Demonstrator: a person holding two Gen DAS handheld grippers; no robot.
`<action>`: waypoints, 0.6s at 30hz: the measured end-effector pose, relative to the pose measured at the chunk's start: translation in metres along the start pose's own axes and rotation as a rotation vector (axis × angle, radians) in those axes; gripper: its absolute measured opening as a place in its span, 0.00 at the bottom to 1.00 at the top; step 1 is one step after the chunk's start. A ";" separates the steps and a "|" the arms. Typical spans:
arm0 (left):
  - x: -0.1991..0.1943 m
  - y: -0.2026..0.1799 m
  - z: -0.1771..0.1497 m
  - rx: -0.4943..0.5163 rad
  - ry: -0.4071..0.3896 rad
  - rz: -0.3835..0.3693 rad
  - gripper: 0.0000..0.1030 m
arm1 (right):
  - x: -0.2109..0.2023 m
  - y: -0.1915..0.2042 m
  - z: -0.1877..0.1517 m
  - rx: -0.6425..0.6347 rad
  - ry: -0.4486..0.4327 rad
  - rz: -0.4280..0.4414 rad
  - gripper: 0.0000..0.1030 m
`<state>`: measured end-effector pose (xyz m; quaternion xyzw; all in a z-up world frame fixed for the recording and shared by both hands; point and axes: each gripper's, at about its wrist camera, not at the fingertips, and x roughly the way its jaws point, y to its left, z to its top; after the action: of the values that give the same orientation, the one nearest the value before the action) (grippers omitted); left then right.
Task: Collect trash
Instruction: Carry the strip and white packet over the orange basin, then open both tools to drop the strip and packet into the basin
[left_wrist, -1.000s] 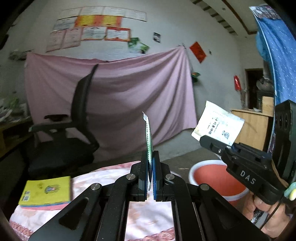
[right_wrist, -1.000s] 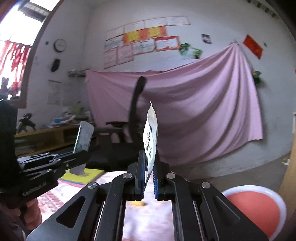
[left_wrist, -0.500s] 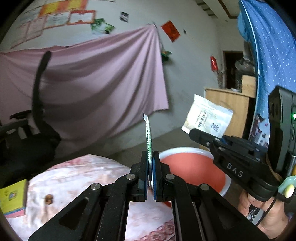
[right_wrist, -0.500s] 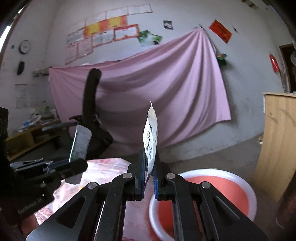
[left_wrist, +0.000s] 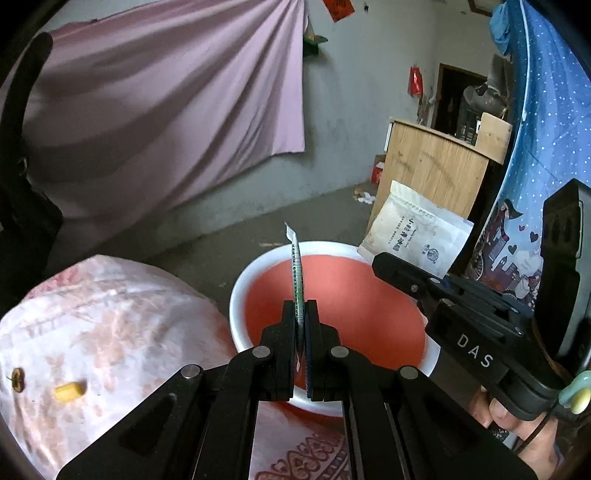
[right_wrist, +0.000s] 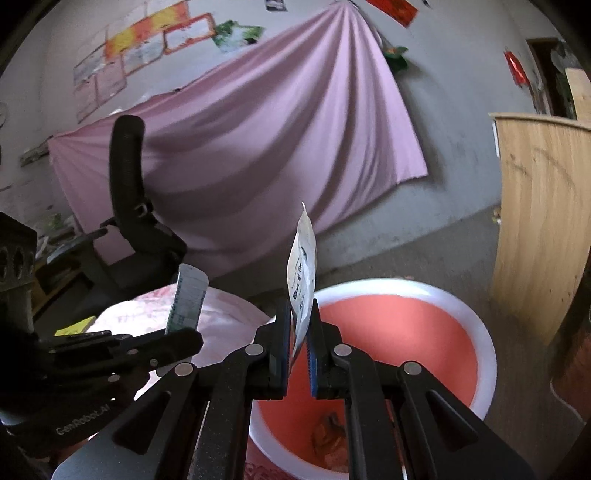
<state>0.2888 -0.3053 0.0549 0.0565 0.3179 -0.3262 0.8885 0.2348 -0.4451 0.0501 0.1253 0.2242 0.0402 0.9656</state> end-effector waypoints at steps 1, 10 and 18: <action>0.003 0.000 0.002 -0.003 0.009 -0.005 0.03 | 0.000 -0.002 0.000 0.004 0.005 -0.007 0.07; 0.019 0.005 0.014 -0.083 0.060 -0.021 0.04 | 0.002 -0.019 0.000 0.052 0.033 -0.046 0.09; 0.012 0.015 0.013 -0.126 0.032 -0.006 0.23 | -0.001 -0.017 0.002 0.042 0.017 -0.052 0.28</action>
<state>0.3121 -0.3042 0.0563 0.0045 0.3520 -0.3070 0.8842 0.2354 -0.4623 0.0478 0.1395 0.2363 0.0115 0.9616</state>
